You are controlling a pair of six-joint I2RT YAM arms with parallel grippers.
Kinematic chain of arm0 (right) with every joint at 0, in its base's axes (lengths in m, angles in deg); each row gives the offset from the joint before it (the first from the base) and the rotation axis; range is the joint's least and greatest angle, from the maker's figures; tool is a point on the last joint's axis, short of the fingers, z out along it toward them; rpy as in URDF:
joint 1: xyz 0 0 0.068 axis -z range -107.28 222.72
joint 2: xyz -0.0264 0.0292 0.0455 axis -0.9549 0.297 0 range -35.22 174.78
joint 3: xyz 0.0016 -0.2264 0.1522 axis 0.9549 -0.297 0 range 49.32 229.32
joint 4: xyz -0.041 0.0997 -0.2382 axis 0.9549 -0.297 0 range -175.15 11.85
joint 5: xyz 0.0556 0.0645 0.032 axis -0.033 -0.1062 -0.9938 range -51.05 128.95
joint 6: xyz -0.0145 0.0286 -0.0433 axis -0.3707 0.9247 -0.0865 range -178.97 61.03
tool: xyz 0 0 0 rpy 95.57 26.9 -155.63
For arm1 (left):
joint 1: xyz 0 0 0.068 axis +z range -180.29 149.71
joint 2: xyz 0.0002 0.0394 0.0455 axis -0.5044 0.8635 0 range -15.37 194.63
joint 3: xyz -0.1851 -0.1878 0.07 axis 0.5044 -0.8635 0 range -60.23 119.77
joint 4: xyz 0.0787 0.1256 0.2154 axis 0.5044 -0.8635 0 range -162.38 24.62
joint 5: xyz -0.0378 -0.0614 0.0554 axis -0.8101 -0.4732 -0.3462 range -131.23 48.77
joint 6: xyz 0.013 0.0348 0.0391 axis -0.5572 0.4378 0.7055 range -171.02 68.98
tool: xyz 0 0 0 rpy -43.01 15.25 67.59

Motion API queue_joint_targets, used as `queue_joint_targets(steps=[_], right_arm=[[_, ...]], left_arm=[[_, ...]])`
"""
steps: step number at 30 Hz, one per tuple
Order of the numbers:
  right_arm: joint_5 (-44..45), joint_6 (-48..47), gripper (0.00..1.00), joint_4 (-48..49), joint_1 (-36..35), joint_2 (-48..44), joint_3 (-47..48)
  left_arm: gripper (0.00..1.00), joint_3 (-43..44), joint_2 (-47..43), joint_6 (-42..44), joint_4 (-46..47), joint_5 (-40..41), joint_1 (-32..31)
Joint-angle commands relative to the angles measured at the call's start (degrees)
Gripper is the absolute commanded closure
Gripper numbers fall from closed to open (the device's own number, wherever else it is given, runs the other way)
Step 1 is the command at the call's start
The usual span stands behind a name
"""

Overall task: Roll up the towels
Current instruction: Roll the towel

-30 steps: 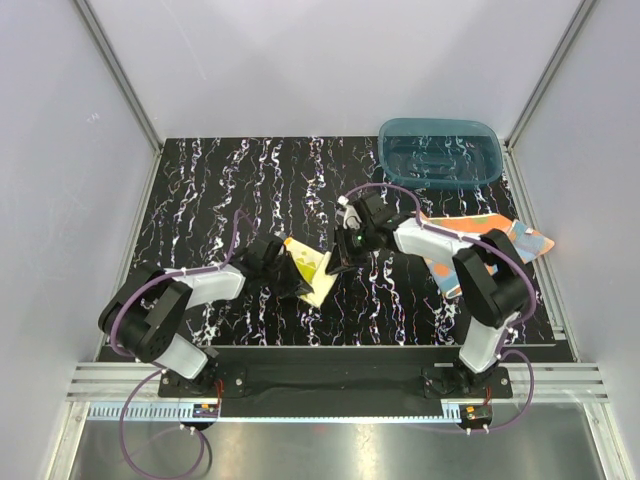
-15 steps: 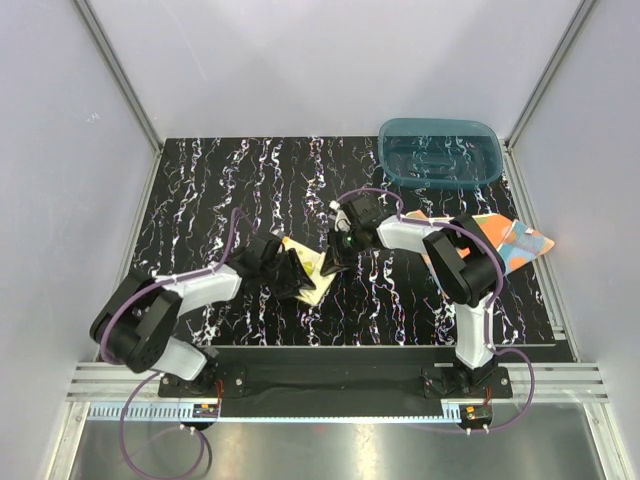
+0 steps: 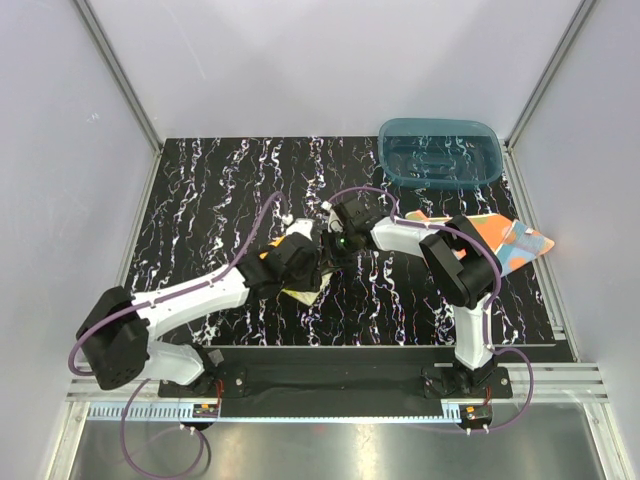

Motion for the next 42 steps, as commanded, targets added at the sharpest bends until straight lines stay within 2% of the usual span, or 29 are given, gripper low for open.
queue_joint_targets(steps=[1, 5, 11, 20, 30, 37, 42], right_arm=[[2.3, -2.6, 0.84, -0.6, -0.9, 1.8, 0.7], [2.1, -2.7, 0.84, -0.6, -0.8, 1.9, 0.4], [1.8, -2.9, 0.85, -0.7, -0.9, 2.3, 0.6], [1.9, -3.4, 0.85, -1.9, -0.8, 2.9, 2.0], [0.2, -2.4, 0.84, -3.2, 1.9, 5.5, 4.7], [-1.0, -1.7, 0.81, -2.9, 3.0, 6.0, 4.8], [-2.2, 0.0, 0.77, -2.7, 4.5, 6.9, 4.9]], left_arm=[[0.46, 1.3, 1.0, 10.2, 3.7, 5.0, -2.1], [0.46, 0.4, 3.7, 13.9, 7.4, 3.3, -2.1], [0.44, -1.0, 7.7, 14.9, 10.1, 2.1, -2.1], [0.44, -3.6, 11.5, 12.3, 10.3, 0.9, -2.1], [0.45, -9.8, 9.8, 9.5, 10.6, 0.2, -2.3], [0.46, -9.1, 11.1, 8.6, 6.9, 1.7, -4.9], [0.46, -6.4, 15.1, 5.4, 0.1, 6.8, -8.8]])
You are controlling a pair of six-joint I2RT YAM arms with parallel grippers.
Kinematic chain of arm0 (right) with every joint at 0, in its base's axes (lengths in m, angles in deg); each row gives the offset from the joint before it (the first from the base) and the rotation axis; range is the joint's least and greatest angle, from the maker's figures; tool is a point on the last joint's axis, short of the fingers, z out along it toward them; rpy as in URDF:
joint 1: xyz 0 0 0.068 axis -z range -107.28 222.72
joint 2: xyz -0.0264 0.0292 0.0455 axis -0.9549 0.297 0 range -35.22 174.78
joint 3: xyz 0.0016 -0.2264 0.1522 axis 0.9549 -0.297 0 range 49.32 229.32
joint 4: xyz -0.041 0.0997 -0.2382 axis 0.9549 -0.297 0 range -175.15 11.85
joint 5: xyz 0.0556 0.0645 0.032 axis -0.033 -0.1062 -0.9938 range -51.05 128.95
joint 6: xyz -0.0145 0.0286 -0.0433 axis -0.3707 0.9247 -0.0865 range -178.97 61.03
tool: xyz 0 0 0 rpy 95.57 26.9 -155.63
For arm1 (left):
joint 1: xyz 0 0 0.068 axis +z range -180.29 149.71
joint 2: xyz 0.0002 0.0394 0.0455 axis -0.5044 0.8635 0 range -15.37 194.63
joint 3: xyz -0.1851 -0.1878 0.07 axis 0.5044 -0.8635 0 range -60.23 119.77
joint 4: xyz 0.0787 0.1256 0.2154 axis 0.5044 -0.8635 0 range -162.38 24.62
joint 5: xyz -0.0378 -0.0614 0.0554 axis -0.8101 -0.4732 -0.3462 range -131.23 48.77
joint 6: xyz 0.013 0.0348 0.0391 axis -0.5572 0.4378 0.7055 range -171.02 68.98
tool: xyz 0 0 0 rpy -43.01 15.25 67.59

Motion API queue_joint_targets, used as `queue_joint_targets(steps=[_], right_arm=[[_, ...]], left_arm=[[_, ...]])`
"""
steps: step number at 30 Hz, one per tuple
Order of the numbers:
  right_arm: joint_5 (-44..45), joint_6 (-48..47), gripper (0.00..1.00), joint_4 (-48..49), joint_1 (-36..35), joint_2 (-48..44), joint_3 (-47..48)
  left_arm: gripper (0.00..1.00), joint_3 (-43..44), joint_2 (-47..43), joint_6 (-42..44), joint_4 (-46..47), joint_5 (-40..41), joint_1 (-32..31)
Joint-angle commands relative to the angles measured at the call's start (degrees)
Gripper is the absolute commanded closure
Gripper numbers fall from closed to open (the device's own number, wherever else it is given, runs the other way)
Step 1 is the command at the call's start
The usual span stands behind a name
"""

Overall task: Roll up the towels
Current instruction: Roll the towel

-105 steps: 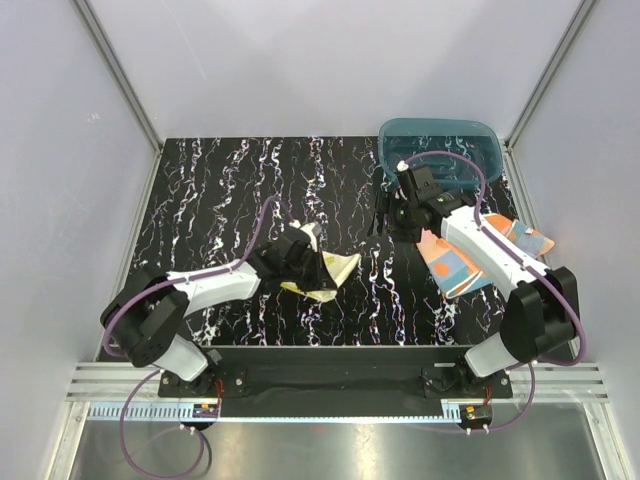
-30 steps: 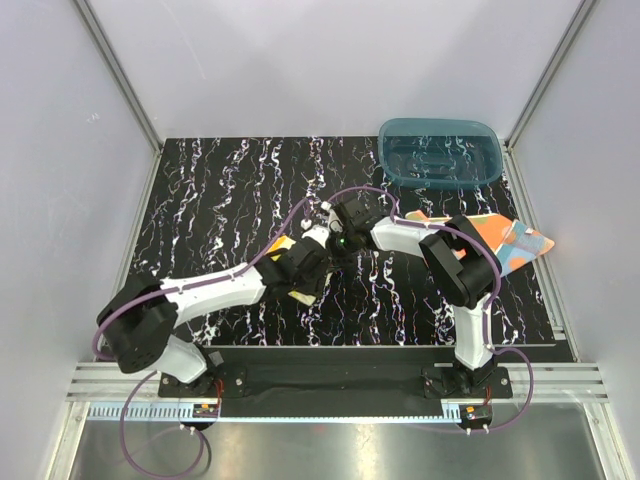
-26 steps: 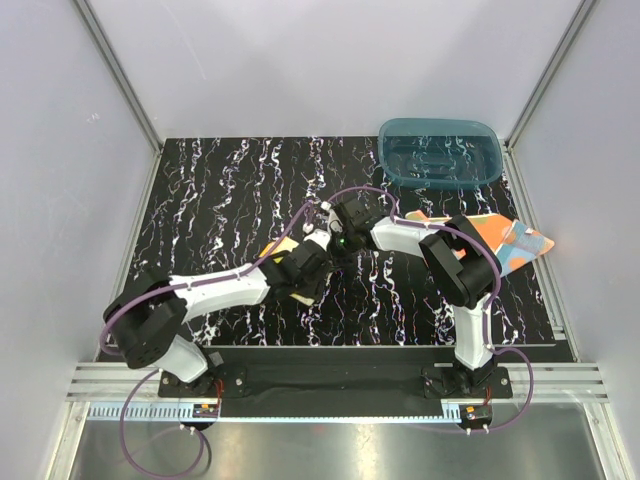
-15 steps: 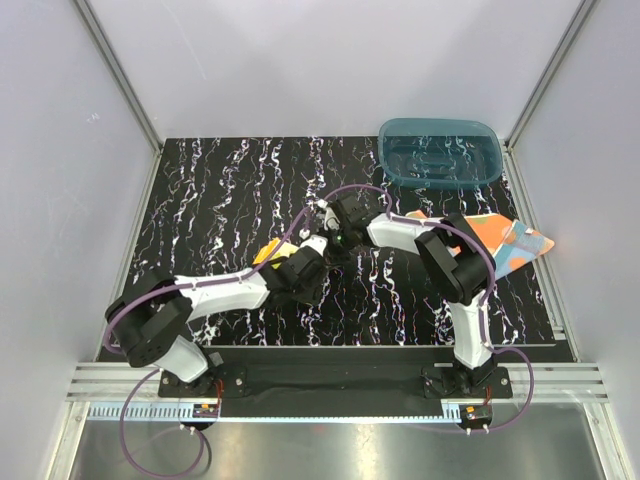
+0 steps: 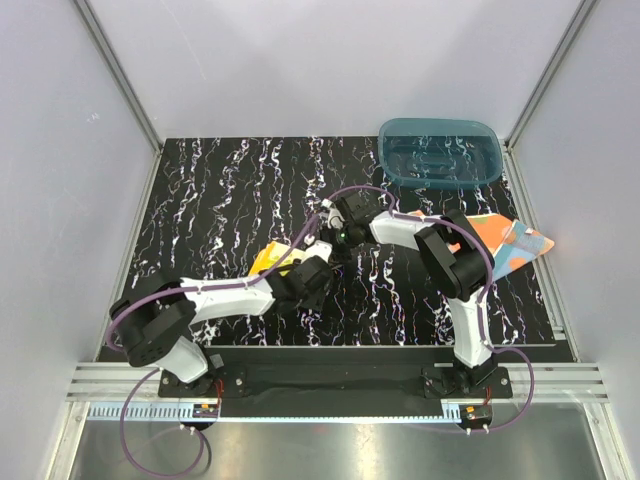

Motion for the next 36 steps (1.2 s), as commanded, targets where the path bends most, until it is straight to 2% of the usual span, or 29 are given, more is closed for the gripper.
queue_joint_targets(steps=[1, 9, 15, 22, 28, 36], right_arm=[[3.6, -0.2, 0.77, -0.9, 2.7, 2.9, 0.8], [2.6, 0.5, 0.73, -1.1, 3.8, 3.8, 1.0], [1.9, 1.6, 0.71, -1.8, 5.3, 4.6, 1.3], [3.7, 1.6, 0.67, -6.0, 8.1, 4.5, 1.7], [4.9, -0.1, 0.65, -9.1, 9.2, 4.6, 1.6], [8.3, -1.2, 0.64, -10.8, 9.8, 0.7, -1.4]], left_arm=[[0.46, 0.7, 4.8, -4.6, -12.6, 1.8, -3.1], [0.48, 5.5, 11.6, -7.7, -21.0, 8.4, -7.9], [0.62, 6.4, 12.8, -10.2, -23.7, 12.1, -9.9], [0.83, 6.0, 11.1, -10.7, -23.0, 15.0, -10.3], [0.86, 1.2, 2.1, -6.0, -13.6, 11.6, -10.6], [0.86, -5.4, -10.4, 0.2, -0.5, -0.1, -10.6]])
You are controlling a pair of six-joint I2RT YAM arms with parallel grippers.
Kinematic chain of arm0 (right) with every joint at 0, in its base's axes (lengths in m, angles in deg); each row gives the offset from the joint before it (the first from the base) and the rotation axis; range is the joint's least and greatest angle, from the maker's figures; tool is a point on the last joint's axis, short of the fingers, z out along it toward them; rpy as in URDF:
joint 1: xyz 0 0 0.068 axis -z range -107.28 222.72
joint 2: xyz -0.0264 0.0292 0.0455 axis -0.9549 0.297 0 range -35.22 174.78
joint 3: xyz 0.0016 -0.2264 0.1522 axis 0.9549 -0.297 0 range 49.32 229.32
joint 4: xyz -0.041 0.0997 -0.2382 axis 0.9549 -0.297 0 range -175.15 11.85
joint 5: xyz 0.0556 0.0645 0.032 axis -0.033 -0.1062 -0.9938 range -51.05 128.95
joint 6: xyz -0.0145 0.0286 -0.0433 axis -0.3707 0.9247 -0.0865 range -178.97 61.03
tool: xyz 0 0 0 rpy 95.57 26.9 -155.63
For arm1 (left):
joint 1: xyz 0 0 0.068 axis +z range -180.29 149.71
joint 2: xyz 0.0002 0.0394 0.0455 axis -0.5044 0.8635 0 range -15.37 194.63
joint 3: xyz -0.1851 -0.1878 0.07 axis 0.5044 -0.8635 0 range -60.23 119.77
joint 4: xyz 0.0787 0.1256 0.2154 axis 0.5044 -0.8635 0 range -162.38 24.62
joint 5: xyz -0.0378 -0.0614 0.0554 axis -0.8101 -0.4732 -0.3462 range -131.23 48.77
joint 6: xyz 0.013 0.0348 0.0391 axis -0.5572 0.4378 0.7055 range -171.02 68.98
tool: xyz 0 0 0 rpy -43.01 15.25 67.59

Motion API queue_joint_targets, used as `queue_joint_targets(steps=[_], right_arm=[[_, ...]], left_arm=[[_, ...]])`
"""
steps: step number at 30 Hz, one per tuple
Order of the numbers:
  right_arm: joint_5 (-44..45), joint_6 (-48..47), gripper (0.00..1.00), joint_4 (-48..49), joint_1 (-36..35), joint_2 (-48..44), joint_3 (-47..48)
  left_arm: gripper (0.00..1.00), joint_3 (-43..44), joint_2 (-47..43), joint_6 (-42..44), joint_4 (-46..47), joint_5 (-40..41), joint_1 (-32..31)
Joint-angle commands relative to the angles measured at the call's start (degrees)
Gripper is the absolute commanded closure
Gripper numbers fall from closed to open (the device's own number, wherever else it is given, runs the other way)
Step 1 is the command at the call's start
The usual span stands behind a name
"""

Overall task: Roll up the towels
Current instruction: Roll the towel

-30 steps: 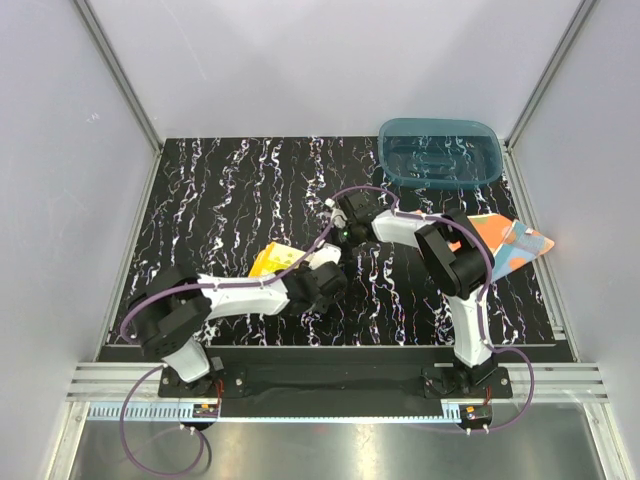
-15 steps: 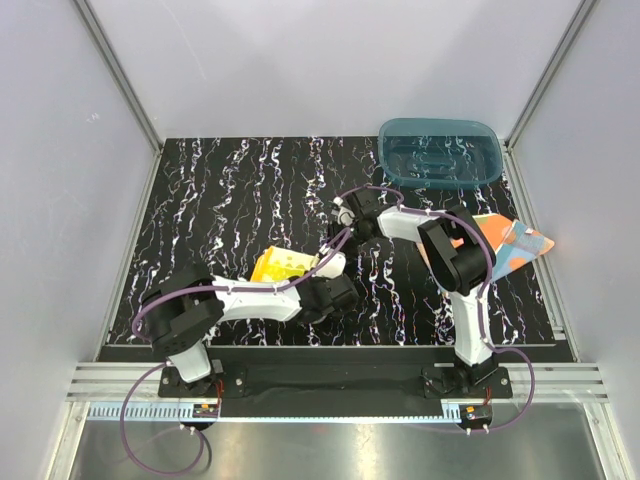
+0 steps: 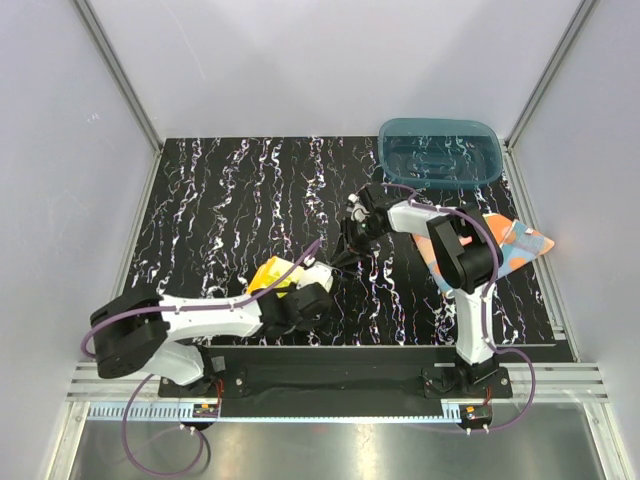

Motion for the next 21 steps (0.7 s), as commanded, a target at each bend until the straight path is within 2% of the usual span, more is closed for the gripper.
queue_joint_targets(steps=[1, 7, 12, 21], right_arm=[[11.9, -3.8, 0.64, -3.6, 1.4, -2.7, -3.9], [16.8, -4.7, 0.6, -6.3, 3.3, -11.3, -8.1], [19.4, -5.9, 0.55, -9.2, 5.1, -17.2, -10.4], [19.5, -6.2, 0.51, -10.7, 7.0, -21.6, -13.0]], left_arm=[[0.86, -2.0, -3.8, 3.6, 7.9, -7.9, -0.4], [0.86, -3.8, -5.8, 3.8, 13.7, -13.1, 0.5], [0.86, -6.1, -9.4, 0.4, 18.5, -20.1, 4.2], [0.86, -15.2, -15.4, -12.6, 33.0, -35.3, 13.2]])
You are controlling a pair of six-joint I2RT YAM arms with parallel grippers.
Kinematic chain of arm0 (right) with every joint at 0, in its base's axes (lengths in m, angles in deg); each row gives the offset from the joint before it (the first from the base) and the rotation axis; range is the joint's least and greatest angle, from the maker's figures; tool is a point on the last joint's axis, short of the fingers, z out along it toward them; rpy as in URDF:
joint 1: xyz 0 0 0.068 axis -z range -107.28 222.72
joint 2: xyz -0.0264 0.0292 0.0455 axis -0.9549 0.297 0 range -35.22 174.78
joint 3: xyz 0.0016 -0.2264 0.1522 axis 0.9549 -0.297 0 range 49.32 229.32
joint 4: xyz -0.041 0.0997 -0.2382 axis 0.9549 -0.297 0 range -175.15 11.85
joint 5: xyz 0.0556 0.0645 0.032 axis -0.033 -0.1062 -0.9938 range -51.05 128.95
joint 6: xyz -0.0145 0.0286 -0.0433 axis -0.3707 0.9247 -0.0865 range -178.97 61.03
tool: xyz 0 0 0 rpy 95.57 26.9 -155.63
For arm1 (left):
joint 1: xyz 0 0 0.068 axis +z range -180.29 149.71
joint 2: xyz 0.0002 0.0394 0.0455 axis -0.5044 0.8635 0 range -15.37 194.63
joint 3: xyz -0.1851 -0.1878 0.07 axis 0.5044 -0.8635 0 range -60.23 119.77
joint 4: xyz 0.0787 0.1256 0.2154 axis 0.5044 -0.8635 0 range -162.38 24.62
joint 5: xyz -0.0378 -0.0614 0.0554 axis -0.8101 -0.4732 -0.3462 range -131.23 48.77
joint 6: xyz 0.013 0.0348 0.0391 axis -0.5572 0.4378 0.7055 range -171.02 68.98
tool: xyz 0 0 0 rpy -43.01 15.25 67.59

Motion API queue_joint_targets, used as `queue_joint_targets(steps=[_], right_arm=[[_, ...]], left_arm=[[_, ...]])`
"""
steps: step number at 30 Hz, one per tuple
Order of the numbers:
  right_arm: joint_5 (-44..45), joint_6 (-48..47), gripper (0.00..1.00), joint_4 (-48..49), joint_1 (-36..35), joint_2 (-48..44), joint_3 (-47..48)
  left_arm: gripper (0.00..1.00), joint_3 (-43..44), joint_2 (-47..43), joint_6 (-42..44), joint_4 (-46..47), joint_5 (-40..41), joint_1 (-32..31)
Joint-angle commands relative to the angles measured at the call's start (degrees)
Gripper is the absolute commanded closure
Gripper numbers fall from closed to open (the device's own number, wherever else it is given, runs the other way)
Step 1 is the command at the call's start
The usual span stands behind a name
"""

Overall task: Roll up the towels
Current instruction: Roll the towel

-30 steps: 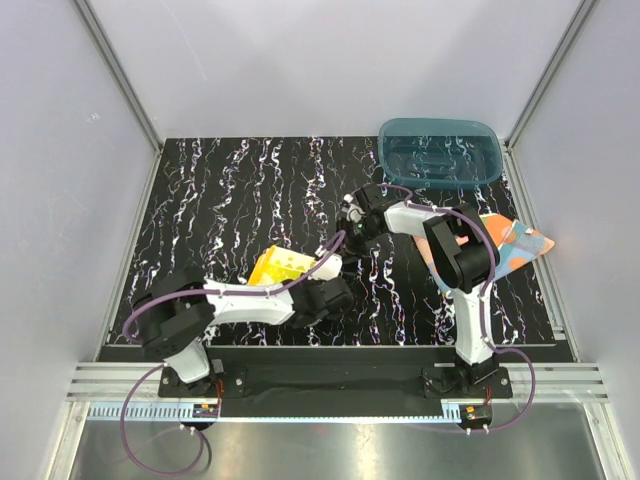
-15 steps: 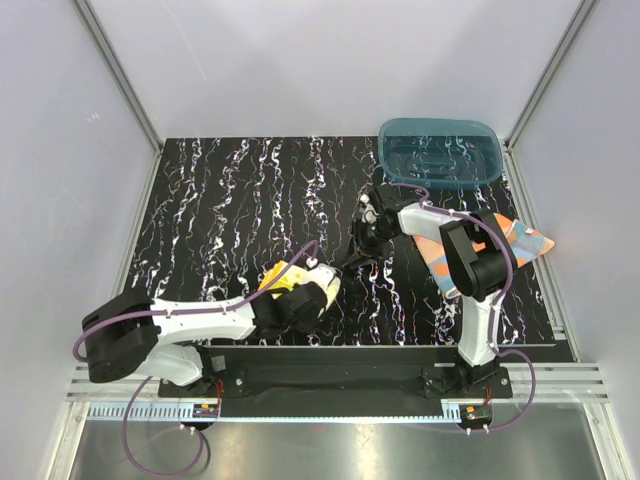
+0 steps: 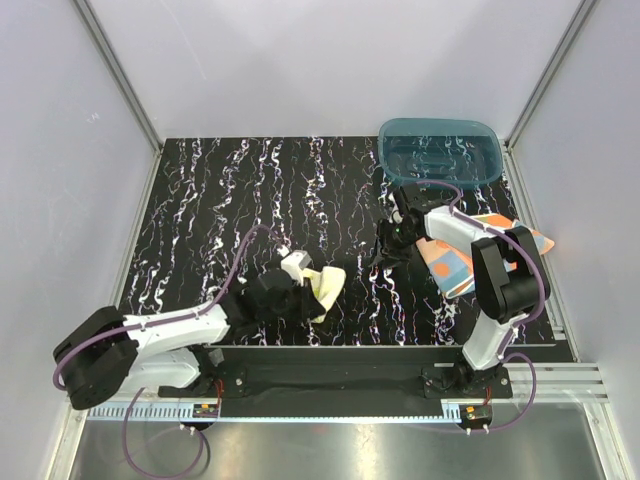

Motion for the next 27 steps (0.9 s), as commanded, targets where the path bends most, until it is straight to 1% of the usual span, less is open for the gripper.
queue_joint_targets(steps=[1, 3, 4, 6, 7, 8, 10, 13, 16, 17, 20, 21, 24, 27], right_arm=[[1.6, -1.0, 0.5, -1.2, 0.4, -2.9, -0.7], [1.6, -1.0, 0.5, -1.3, 0.6, -3.1, -0.8], [1.5, -1.0, 0.5, -1.3, 0.7, -3.1, -0.9], [1.0, -0.9, 0.49, -1.3, 0.8, -3.1, -0.8], [0.9, -0.9, 0.49, -1.4, 0.7, -3.2, -0.8], [0.5, -0.8, 0.49, -1.2, 0.9, -3.4, -0.8], [-0.6, -0.5, 0.49, -1.1, 0.9, -3.9, -0.9], [-2.6, 0.0, 0.47, -1.0, 0.9, -4.7, -0.9], [-6.0, 0.8, 0.45, -0.1, 0.9, -6.3, -1.8], [-8.4, 1.0, 0.45, 1.1, 0.9, -6.8, -2.2], [-12.5, 2.0, 0.43, 3.0, 0.8, -8.9, -4.0], [-13.2, 2.4, 0.43, 4.0, 0.9, -9.6, -4.7], [-14.7, 2.9, 0.42, 4.9, 0.8, -10.5, -5.6], [-16.0, 3.4, 0.42, 5.9, 0.7, -10.8, -6.5]], left_arm=[[0.86, -3.1, -2.6, -7.2, 11.9, -9.4, 2.5], [0.86, -5.2, -3.2, -10.1, 13.8, -12.2, 4.0], [0.86, -6.4, -3.3, -11.1, 17.8, -13.2, 4.4], [0.86, -8.3, -3.6, -14.5, 22.1, -16.0, 5.3], [0.86, -10.7, -3.8, -15.6, 26.9, -16.7, 5.6], [0.85, -11.9, -3.4, -18.4, 29.8, -18.0, 6.3], [0.85, -14.4, -2.2, -20.7, 35.9, -19.5, 7.1], [0.87, -15.7, -0.2, -23.8, 39.4, -20.0, 7.8], [0.89, -16.3, 0.8, -28.2, 37.3, -18.1, 8.1], [0.89, -17.5, 0.8, -31.7, 37.3, -17.5, 8.3], [0.89, -18.9, 0.6, -37.1, 38.1, -16.3, 8.3], [0.89, -19.4, 0.6, -37.7, 37.8, -16.1, 8.3], [0.9, -20.1, -0.3, -39.8, 32.7, -14.9, 8.3], [0.91, -21.5, -0.5, -42.3, 31.3, -13.7, 8.3]])
